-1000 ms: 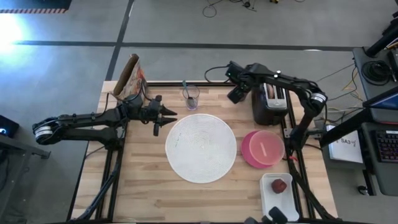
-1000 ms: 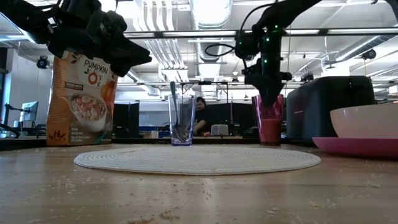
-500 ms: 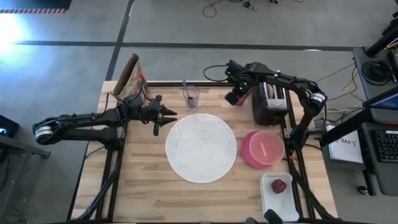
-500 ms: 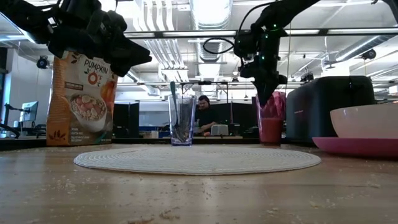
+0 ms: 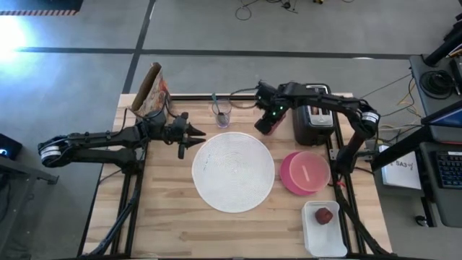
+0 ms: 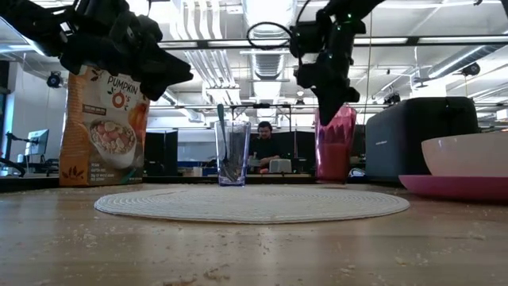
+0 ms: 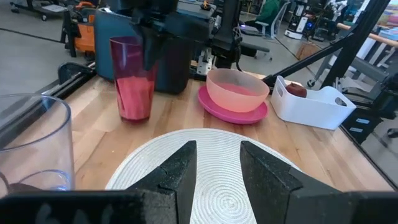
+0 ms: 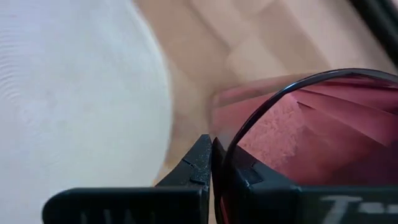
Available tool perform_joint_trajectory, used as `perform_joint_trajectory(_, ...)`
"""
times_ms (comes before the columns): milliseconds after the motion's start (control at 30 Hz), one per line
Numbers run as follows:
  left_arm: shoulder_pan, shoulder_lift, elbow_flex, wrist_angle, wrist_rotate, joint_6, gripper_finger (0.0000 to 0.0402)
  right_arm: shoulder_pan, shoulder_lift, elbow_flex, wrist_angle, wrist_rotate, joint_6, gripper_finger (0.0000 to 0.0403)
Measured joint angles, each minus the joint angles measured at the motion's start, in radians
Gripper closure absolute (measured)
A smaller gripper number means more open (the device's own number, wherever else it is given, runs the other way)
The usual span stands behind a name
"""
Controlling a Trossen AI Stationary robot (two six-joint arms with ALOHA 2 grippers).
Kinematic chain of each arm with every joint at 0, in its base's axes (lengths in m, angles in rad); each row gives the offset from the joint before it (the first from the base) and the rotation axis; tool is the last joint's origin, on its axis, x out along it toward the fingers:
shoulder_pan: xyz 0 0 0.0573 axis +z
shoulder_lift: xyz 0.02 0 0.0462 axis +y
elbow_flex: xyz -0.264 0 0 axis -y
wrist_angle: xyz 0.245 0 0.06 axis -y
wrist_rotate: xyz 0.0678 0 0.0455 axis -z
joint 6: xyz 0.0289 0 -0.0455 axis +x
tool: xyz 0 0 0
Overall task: Arrange a breakfast setting
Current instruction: Put the red cup of milk on top of the white table mat
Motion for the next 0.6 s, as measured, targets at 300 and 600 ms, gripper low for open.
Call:
perform_joint_trajectory(300, 0.000, 0.000, 0.001, 0.001, 0.000, -0.015, 0.0294, 0.142, -0.005, 0.000, 0.021, 0.003, 0.080, 0.0394)
perform_joint_trajectory(600, 0.000, 0.000, 0.001, 0.052, 0.000, -0.008, 0.0294, 0.252, -0.005, 0.000, 0.141, 0.002, 0.120, 0.0394)
